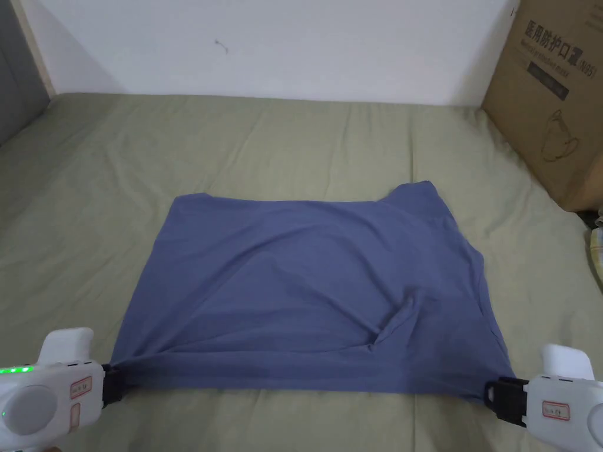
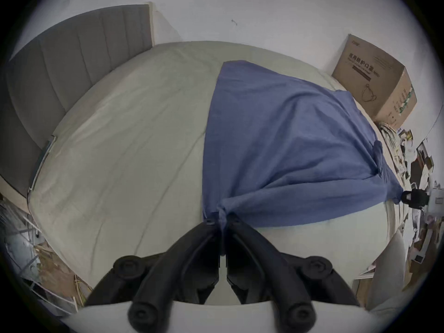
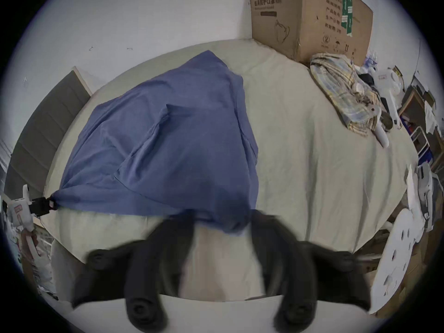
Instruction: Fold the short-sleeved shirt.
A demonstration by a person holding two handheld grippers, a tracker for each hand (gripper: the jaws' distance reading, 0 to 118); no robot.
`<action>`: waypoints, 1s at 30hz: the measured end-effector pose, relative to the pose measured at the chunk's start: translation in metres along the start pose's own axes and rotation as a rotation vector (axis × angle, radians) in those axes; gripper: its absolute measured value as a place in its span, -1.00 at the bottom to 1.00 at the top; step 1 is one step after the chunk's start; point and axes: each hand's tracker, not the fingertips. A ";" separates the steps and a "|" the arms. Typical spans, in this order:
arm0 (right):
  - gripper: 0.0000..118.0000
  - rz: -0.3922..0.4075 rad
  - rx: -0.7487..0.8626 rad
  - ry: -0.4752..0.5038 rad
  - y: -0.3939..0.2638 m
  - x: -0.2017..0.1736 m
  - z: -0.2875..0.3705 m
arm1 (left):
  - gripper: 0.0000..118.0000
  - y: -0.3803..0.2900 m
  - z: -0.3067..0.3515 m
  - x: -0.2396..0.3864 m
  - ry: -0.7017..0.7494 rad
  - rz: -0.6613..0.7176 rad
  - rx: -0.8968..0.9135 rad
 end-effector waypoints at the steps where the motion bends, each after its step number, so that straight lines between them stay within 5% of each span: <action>1: 0.38 0.000 0.000 0.004 0.004 0.002 -0.003 | -0.99 0.000 0.000 0.001 -0.003 0.001 -0.002; 3: 0.36 0.002 -0.009 0.000 0.011 0.009 -0.013 | -0.99 0.002 0.000 0.002 -0.001 -0.013 -0.004; 4: 0.20 -0.015 -0.024 0.017 0.013 0.014 -0.021 | -0.99 0.001 0.000 0.004 0.005 -0.022 -0.004; 5: -0.22 -0.044 -0.070 0.018 0.014 0.017 -0.027 | -0.99 0.001 0.000 0.005 0.007 -0.027 -0.005; 6: -0.94 -0.057 -0.065 0.026 0.013 0.019 -0.028 | -0.99 0.002 0.001 0.004 0.006 -0.032 -0.010; 13: -0.94 -0.091 -0.049 0.107 0.005 0.025 -0.031 | -0.99 0.004 0.007 -0.001 -0.005 -0.005 -0.008; 30: -0.94 -0.015 -0.009 0.047 0.128 0.001 -0.047 | -0.99 0.118 -0.025 0.007 0.036 -0.077 0.004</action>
